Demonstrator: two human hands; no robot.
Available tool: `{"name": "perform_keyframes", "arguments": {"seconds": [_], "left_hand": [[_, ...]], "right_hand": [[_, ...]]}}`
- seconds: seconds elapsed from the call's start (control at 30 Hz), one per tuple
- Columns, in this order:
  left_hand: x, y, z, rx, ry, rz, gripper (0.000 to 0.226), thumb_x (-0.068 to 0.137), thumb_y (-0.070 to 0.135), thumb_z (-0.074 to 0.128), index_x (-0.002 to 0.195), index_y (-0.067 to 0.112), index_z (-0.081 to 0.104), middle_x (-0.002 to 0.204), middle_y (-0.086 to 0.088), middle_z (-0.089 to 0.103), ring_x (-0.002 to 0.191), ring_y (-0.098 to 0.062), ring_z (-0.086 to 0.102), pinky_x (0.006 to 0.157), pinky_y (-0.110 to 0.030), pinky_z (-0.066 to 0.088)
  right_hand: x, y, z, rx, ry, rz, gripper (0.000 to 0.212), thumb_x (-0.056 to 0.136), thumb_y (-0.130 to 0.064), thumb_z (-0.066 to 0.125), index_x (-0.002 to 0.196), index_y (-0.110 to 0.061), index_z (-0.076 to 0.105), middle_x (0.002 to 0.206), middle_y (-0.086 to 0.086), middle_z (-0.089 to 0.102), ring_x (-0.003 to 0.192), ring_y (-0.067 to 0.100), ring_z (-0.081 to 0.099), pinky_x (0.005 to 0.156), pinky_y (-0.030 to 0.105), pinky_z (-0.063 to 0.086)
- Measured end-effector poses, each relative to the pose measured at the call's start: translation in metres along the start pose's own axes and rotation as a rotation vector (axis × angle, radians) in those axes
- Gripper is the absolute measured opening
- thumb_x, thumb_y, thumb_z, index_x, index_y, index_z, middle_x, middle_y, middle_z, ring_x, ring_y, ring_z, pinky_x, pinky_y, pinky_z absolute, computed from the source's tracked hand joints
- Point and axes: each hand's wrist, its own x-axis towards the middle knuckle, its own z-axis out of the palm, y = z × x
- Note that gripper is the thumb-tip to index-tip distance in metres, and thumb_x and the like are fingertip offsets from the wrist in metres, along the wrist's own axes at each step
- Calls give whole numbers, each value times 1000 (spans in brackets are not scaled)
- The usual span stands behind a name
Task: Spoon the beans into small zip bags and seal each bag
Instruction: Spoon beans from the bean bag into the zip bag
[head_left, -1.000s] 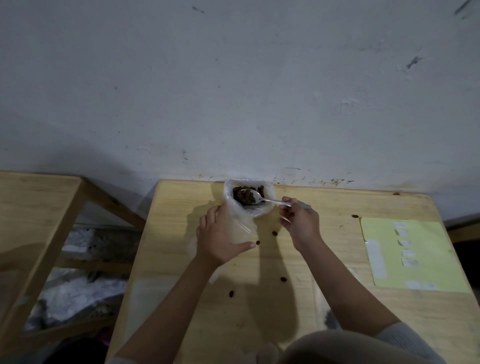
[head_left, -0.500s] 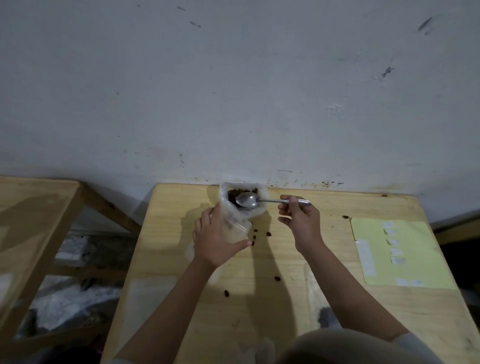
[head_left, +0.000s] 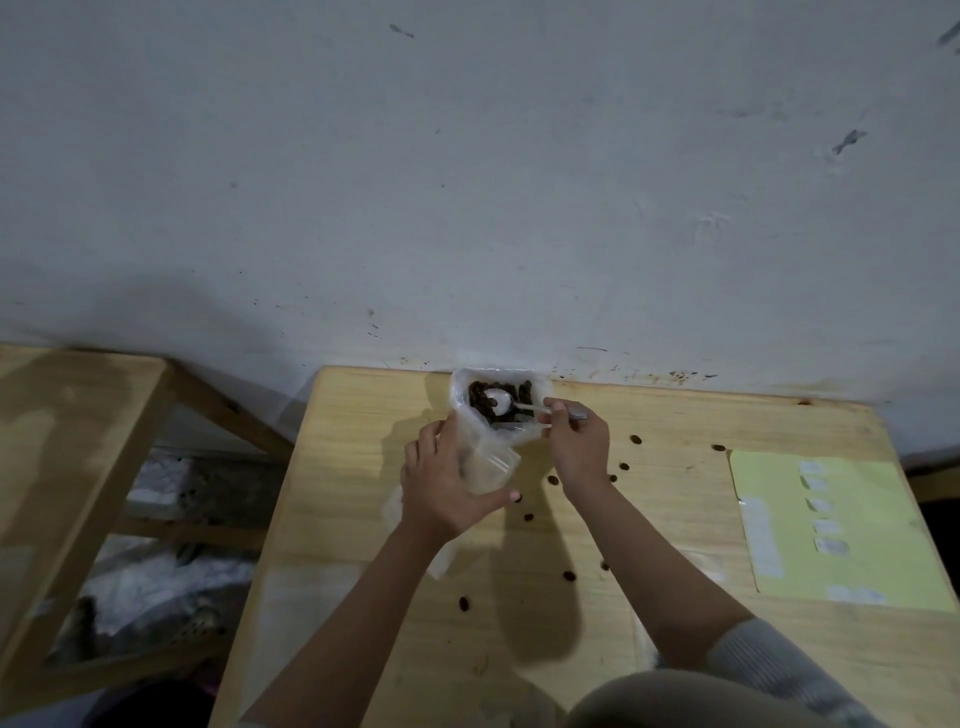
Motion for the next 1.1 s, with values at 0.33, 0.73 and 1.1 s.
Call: {"name": "perform_keyframes", "arguments": {"seconds": [0.33, 0.73, 1.1], "left_hand": [[3, 0, 2, 6, 14, 23, 124, 50, 73, 73, 148, 25, 15, 141, 2, 27, 124, -22, 27, 104, -41, 32], [-5, 0, -5, -4, 47, 13, 124, 50, 71, 75, 149, 25, 14, 143, 2, 25, 127, -22, 24, 106, -44, 31], [-13, 5, -2, -48, 69, 15, 124, 51, 71, 75, 149, 26, 13, 142, 4, 24, 126, -20, 23, 106, -42, 32]], "right_hand": [[0, -7, -6, 264, 44, 260, 24, 97, -15, 48, 90, -10, 70, 75, 3, 67, 67, 13, 59, 64, 29, 47], [-27, -28, -55, 260, -95, 42, 26, 97, -15, 47, 84, -13, 70, 73, 4, 63, 71, 14, 56, 66, 31, 48], [-26, -26, -53, 154, -27, -66, 25, 98, -17, 47, 85, -20, 68, 75, -1, 64, 72, 8, 58, 68, 30, 50]]}}
